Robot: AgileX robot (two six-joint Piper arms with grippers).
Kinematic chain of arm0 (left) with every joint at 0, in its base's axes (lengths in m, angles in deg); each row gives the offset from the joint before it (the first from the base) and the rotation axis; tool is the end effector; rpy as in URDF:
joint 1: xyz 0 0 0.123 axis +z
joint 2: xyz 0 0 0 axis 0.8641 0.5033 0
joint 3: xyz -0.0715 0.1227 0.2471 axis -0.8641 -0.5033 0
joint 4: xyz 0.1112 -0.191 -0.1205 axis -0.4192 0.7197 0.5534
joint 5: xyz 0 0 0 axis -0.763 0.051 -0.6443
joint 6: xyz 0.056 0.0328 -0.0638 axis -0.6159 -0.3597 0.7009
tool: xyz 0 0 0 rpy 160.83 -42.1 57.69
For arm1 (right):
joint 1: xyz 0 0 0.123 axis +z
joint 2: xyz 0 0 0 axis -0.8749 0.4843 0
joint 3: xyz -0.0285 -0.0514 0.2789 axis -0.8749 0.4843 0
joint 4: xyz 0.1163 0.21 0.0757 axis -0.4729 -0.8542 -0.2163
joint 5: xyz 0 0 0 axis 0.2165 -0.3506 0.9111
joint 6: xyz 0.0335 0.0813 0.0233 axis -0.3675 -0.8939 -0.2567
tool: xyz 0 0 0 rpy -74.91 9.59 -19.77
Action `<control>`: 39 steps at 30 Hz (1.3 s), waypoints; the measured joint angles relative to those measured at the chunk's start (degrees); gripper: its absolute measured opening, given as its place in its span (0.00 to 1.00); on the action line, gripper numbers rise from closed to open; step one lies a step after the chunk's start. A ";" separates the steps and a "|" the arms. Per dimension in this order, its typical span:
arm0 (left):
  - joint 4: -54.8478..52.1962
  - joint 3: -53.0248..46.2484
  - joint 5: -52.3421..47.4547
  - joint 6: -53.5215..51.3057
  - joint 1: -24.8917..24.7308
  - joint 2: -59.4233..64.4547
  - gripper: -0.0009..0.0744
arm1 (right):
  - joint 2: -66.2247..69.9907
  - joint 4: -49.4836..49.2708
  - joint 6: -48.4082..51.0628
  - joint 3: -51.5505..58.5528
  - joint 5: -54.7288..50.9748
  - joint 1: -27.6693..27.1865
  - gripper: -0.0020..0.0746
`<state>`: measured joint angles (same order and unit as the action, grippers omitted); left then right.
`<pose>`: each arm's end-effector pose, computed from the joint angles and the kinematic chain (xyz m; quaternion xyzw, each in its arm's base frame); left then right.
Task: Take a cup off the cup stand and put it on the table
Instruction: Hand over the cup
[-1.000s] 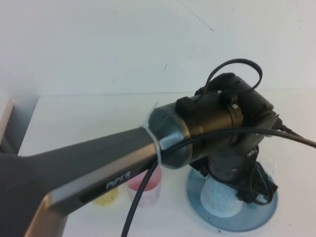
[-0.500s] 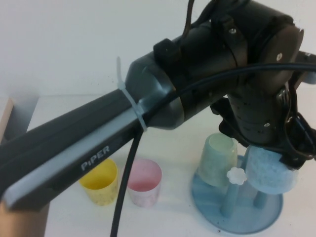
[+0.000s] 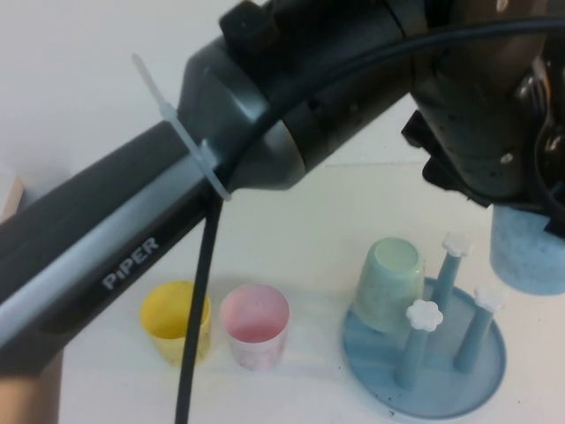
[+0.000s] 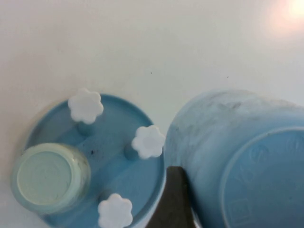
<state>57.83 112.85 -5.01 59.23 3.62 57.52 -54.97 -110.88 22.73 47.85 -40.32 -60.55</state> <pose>0.2218 -0.3504 0.4191 0.3353 0.8775 -0.2460 0.2389 0.0504 0.0340 0.3301 -0.0986 0.7372 0.1686 0.6469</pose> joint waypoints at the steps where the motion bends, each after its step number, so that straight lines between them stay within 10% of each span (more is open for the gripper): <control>1: 0.00 0.74 0.00 -0.28 0.00 0.00 0.74 | 0.00 -1.70 0.00 0.00 0.00 0.00 0.13; 7: 0.92 5.05 -0.08 -0.63 0.00 -0.13 0.74 | 0.00 -8.53 -0.07 0.00 1.04 0.00 0.60; 12: 5.94 5.43 -0.22 -0.63 0.00 -0.26 0.74 | 0.00 -9.82 -2.66 0.20 1.95 0.00 0.74; 22: 13.56 5.43 1.69 -1.51 0.00 -0.40 0.74 | 0.00 -13.59 -10.79 6.45 7.31 0.00 0.75; 31: 22.82 5.43 2.03 -3.82 0.00 -0.44 0.74 | 0.00 -28.50 3.47 7.54 9.01 0.00 0.75; 39: 27.41 6.10 4.50 -5.79 0.00 -0.87 0.74 | 0.00 -46.39 25.10 8.00 8.66 0.09 0.38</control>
<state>85.23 118.95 -0.50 53.44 3.62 56.65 -54.97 -157.27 47.84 55.85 -31.66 -60.46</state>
